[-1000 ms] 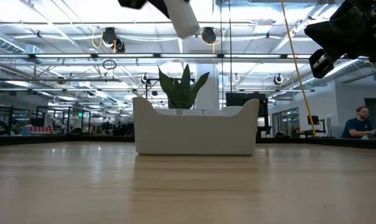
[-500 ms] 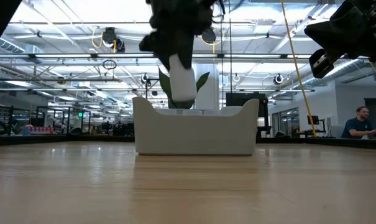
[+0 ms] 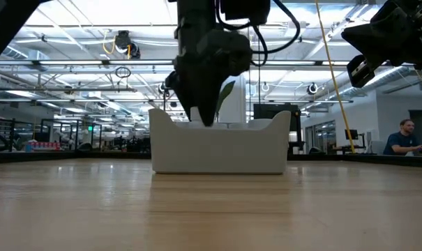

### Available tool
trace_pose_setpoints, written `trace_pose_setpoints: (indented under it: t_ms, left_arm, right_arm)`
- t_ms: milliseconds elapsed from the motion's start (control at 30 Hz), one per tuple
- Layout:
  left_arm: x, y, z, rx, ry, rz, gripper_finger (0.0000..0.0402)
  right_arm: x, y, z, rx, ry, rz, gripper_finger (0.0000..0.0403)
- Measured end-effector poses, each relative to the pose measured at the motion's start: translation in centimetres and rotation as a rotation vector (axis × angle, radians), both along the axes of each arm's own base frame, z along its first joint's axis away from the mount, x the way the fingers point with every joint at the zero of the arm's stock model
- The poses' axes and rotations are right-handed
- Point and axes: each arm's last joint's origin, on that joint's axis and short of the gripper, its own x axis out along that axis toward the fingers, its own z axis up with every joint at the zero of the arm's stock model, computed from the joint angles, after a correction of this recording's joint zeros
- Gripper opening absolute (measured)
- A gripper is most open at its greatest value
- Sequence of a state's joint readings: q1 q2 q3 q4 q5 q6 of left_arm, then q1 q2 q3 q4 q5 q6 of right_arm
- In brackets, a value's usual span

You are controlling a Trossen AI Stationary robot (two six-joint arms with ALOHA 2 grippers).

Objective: Pick and place pill bottles into a basket
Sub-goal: Put the white pill bottle into the gray bin, then return to Home Position

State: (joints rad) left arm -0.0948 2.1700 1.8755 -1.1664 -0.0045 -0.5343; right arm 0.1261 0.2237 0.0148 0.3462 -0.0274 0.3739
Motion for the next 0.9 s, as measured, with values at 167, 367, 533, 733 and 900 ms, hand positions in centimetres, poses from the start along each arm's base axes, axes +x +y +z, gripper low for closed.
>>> trace_pose_setpoints:
  t_ms: [167,367,533,733,900]
  left_arm:
    - [0.3,0.0,-0.5,0.027,-0.008,-0.011,0.0182]
    - [0.9,0.0,-0.7,-0.015,-0.055,0.029,0.0221]
    - [0.7,0.0,-0.7,-0.022,-0.034,0.041,0.0293]
    - [0.5,0.0,0.3,-0.034,-0.052,0.051,0.0321]
    - [-0.8,-0.4,3.8,-0.033,-0.116,0.053,0.0263]
  right_arm:
    - [0.0,0.0,0.0,0.000,-0.001,0.000,0.0012]
    - [0.0,0.0,0.0,0.000,0.000,0.000,0.0013]
    - [0.0,0.0,0.0,0.000,-0.001,0.000,0.0012]
    - [0.0,0.0,0.0,0.000,-0.001,0.000,0.0012]
    - [0.0,0.0,0.0,0.000,-0.002,0.000,0.0012]
